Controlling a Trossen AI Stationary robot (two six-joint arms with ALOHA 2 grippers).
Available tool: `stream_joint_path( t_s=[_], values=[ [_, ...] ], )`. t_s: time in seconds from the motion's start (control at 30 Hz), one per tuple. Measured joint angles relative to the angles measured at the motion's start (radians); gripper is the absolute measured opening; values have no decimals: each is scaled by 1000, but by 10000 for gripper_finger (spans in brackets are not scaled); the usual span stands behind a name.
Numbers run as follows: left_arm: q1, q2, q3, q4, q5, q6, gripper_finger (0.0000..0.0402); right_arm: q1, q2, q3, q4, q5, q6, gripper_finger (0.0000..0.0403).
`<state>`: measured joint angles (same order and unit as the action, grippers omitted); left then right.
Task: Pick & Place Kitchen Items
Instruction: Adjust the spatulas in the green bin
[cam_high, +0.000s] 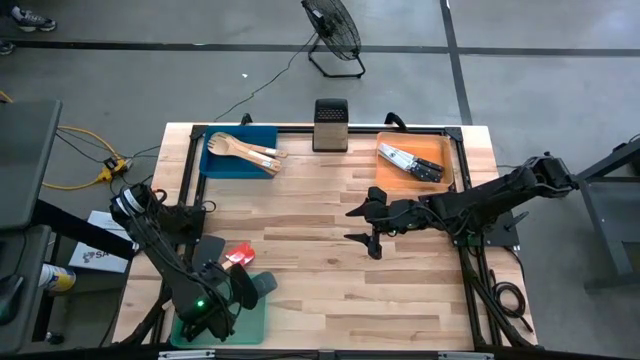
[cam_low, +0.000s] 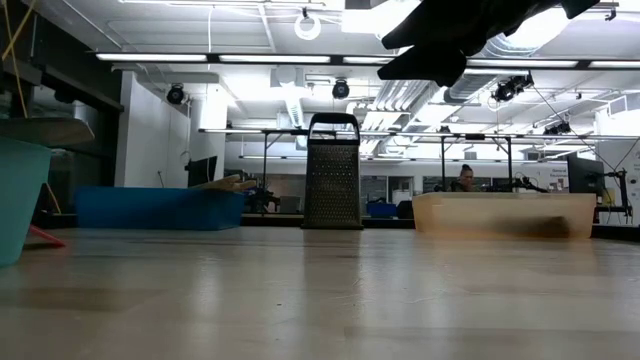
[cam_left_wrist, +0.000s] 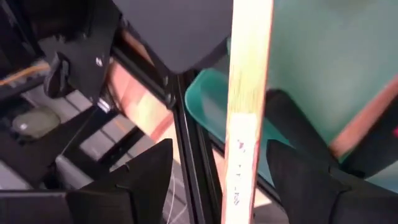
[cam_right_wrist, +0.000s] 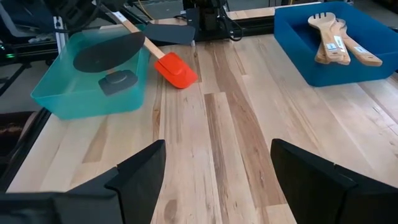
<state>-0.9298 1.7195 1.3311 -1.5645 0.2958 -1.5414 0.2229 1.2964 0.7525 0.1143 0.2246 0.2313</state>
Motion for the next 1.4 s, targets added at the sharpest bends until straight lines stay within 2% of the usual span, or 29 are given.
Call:
stream_joint_path(
  t_s=[0.13,0.23,0.33,0.47,0.5,0.67,0.8,1.13,1.4],
  values=[
    [0,0,-28,33,41,3,252,0,0,0,0,0,0,283],
    [0,0,-29,58,42,21,229,0,0,0,0,0,0,283],
    [0,0,-29,62,43,34,172,0,0,-1,0,0,0,283],
    [0,0,-29,58,54,58,61,0,0,-1,1,0,0,283],
    [0,0,-29,54,54,62,50,0,0,-1,1,0,0,283],
    [0,0,-27,-11,36,68,56,0,0,-1,1,0,5,283],
    [0,-11,-1,-9,-53,67,56,0,0,-1,1,-5,7,283],
    [0,-51,6,-7,-173,-24,56,0,0,-1,2,-50,7,283],
    [0,-56,37,-7,-301,-4,56,0,0,-1,2,-50,7,283]
  ],
)
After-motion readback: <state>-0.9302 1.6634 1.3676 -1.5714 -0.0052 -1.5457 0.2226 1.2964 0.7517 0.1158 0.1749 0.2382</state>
